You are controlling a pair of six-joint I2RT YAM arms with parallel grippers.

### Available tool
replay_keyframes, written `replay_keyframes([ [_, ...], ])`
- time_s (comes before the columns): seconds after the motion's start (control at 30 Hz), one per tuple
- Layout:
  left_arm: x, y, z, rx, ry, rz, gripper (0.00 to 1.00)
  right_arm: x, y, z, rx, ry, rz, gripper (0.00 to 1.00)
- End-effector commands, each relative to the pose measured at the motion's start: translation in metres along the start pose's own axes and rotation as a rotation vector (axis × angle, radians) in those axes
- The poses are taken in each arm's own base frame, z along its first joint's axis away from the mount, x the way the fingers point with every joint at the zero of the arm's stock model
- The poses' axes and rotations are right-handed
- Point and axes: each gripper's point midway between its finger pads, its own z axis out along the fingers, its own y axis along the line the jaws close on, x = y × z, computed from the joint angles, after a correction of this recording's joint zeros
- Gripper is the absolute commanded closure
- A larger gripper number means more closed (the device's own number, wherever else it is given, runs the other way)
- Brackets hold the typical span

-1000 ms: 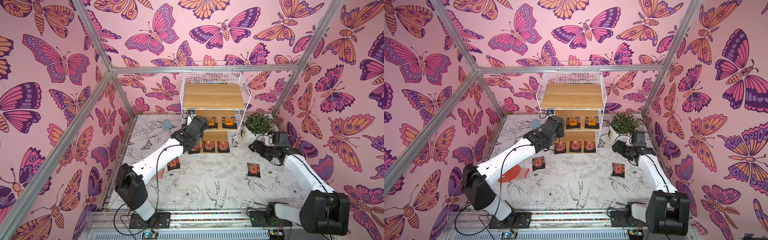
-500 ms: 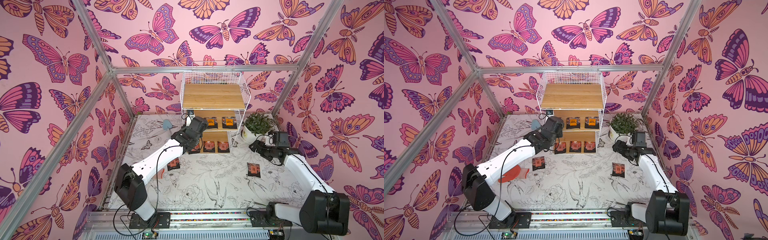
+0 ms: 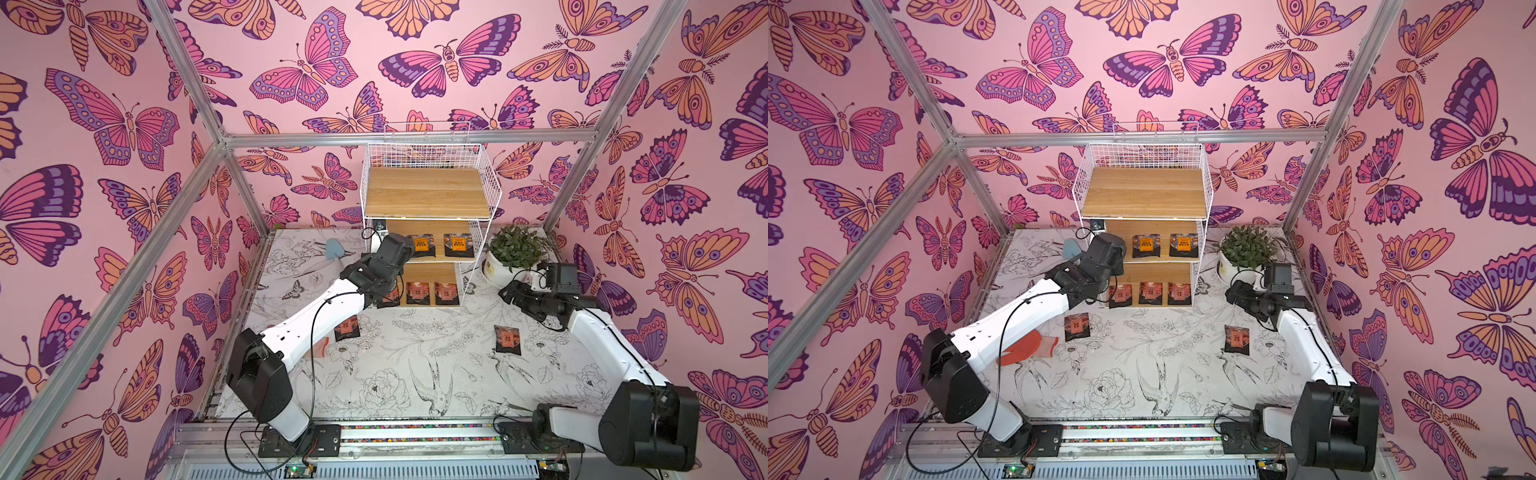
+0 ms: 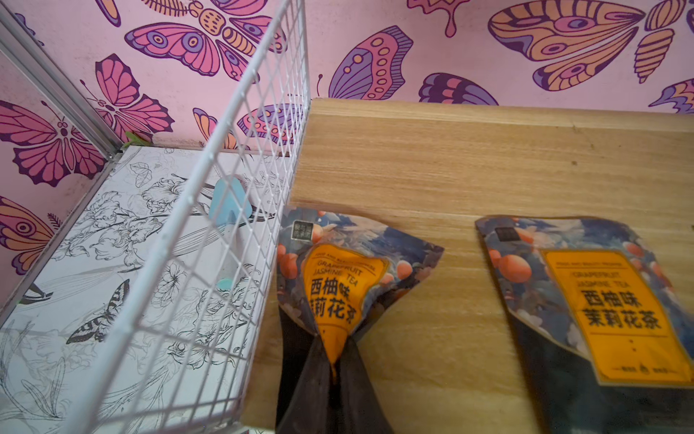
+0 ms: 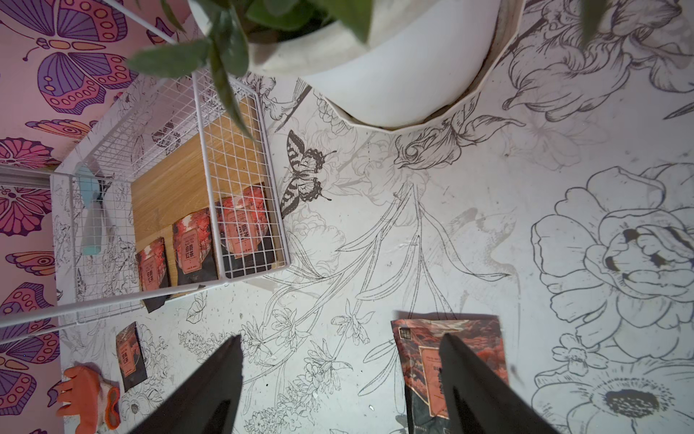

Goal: Remove the tea bags from the shelf
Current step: Pick up the tea bag from the shelf.

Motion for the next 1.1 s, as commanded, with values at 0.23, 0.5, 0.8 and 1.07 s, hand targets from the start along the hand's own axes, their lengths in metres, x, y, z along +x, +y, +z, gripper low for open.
replay_keyframes([
  [0.23,0.015,-0.005,-0.012,0.021,0.047,0.093,1.00,-0.011,0.005,-0.008,-0.011,-0.035,0.003,0.15],
  [0.5,0.014,-0.012,-0.023,0.040,0.030,0.090,1.00,-0.010,0.008,-0.009,-0.029,-0.032,0.002,0.15],
  [0.8,0.006,-0.009,-0.040,0.079,0.009,0.064,1.00,-0.010,0.009,-0.009,-0.035,-0.030,0.005,0.15],
  [1.07,0.005,-0.010,-0.055,0.111,-0.006,0.062,1.00,-0.011,0.011,-0.012,-0.037,-0.034,-0.001,0.15],
])
